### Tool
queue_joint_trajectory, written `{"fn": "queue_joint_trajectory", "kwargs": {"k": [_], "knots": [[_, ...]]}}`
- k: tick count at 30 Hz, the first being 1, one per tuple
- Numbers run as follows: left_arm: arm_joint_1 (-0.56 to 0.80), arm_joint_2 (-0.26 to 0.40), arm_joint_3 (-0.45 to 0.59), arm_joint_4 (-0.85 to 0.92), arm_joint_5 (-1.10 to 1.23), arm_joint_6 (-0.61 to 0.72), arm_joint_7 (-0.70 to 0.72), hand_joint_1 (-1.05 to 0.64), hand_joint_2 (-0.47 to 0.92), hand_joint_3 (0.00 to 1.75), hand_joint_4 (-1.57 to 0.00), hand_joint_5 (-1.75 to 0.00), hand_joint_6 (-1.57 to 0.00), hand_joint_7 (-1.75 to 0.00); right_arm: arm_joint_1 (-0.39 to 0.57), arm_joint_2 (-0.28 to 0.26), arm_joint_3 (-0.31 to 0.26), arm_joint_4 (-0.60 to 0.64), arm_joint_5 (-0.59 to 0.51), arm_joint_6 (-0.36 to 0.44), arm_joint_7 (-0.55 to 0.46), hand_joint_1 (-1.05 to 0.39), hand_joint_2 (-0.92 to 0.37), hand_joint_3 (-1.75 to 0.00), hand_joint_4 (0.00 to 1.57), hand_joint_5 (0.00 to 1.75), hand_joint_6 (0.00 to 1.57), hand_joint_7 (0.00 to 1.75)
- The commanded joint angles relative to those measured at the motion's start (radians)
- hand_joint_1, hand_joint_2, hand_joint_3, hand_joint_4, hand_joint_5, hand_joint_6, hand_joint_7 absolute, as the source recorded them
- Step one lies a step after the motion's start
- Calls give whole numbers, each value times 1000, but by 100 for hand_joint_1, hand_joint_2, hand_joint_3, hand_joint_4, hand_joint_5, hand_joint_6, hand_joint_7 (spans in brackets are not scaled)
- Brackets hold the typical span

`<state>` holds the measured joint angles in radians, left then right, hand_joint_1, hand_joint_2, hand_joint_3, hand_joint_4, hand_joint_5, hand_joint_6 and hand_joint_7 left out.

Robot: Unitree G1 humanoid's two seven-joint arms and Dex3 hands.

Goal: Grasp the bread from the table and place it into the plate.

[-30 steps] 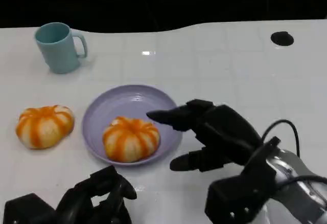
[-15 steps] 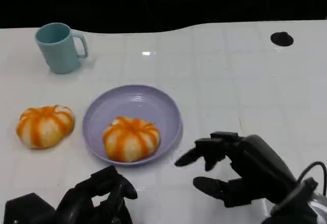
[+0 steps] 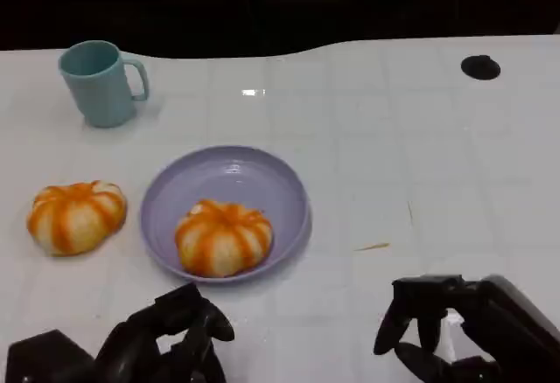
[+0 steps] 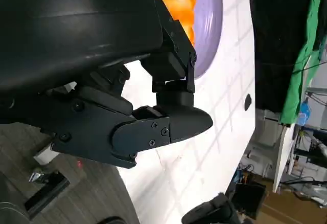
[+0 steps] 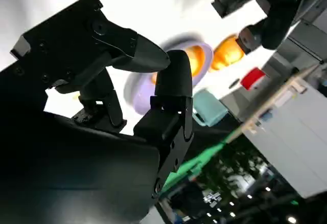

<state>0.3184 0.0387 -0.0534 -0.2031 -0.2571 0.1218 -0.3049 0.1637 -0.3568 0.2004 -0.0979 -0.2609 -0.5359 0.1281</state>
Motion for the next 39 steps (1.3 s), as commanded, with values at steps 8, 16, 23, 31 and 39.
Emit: {"fn": "queue_joint_trajectory", "kwargs": {"k": [8, 16, 23, 31, 39], "knots": [[2, 15, 7, -8, -1, 0, -1, -71, 92, 56, -84, -175, -68, -151, 134, 0, -88, -89, 127, 93, 70, -35, -61, -100, 73, 175, 70, 137], [-4, 20, 10, -5, -1, 5, -1, -72, 92, 54, -83, -175, -68, -151, 193, 24, -122, -126, 175, 155, 78, -38, -74, -84, 76, 175, 65, 145], [-5, 22, 10, 1, -2, -5, -7, -70, 92, 56, -83, -175, -67, -151, 185, 74, -135, -80, 150, 113, 39, -38, -76, -80, 77, 175, 66, 145], [3, 24, 9, -4, -5, 0, -7, -71, 92, 55, -83, -175, -67, -150, 169, 93, -132, -44, 143, 81, 37, -40, -74, -79, 74, 175, 65, 146], [-2, 29, 11, 6, -4, -5, -12, -70, 92, 55, -83, -175, -67, -149, 153, 124, -122, -21, 162, 64, 47, -38, -73, -80, 73, 175, 69, 134]]}}
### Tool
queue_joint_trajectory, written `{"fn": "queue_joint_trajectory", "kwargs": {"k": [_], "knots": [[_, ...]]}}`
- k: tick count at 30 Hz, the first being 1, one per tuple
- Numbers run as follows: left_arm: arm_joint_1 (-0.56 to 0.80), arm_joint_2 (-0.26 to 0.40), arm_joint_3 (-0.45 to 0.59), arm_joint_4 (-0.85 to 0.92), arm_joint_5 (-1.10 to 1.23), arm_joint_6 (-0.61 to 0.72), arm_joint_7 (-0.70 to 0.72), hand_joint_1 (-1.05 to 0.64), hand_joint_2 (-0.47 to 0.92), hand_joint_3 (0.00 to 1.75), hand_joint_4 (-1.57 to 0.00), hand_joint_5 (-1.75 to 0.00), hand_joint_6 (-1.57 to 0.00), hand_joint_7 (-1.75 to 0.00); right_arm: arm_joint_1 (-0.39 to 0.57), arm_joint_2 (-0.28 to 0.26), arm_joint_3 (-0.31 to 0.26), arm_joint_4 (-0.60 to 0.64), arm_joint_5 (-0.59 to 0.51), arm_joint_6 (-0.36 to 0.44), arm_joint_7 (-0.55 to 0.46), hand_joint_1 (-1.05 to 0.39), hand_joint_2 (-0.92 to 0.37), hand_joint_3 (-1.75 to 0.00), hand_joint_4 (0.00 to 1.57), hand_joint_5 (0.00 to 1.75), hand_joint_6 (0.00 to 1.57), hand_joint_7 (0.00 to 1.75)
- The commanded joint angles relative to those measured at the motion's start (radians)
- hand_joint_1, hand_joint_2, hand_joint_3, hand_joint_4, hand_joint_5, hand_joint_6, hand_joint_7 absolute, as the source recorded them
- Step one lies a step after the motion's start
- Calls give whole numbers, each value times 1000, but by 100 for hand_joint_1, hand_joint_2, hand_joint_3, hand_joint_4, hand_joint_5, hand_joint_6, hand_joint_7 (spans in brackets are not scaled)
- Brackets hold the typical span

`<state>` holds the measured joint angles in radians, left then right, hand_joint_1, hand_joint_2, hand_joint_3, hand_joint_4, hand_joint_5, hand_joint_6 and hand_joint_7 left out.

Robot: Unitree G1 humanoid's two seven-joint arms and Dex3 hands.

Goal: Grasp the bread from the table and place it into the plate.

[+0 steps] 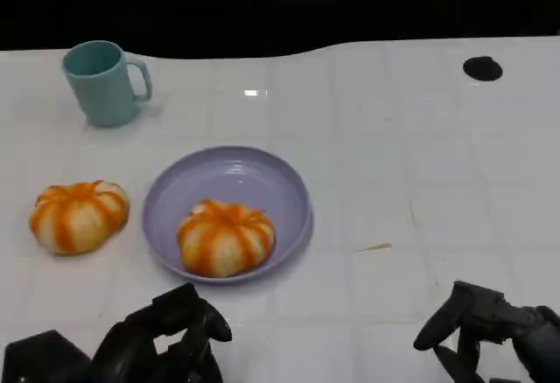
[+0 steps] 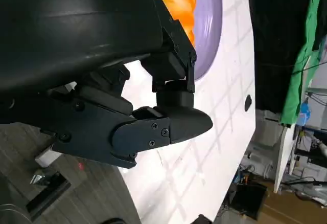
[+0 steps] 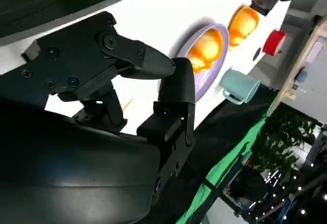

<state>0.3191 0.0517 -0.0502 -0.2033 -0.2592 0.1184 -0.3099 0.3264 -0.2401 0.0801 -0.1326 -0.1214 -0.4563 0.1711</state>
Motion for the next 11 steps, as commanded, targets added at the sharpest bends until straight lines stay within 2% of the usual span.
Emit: {"fn": "queue_joint_trajectory", "kwargs": {"k": [1, 11], "knots": [[-3, 16, 8, 6, -2, 0, -6, -70, 92, 55, -83, -175, -67, -149, -11, 9, -1, 14, 22, -15, 5, -38, -73, -80, 72, 175, 69, 134], [-2, 16, 8, 7, -2, -2, -6, -71, 92, 53, -83, -175, -68, -149, -19, 23, 19, 14, 45, -26, 29, -38, -72, -78, 69, 174, 70, 129]]}}
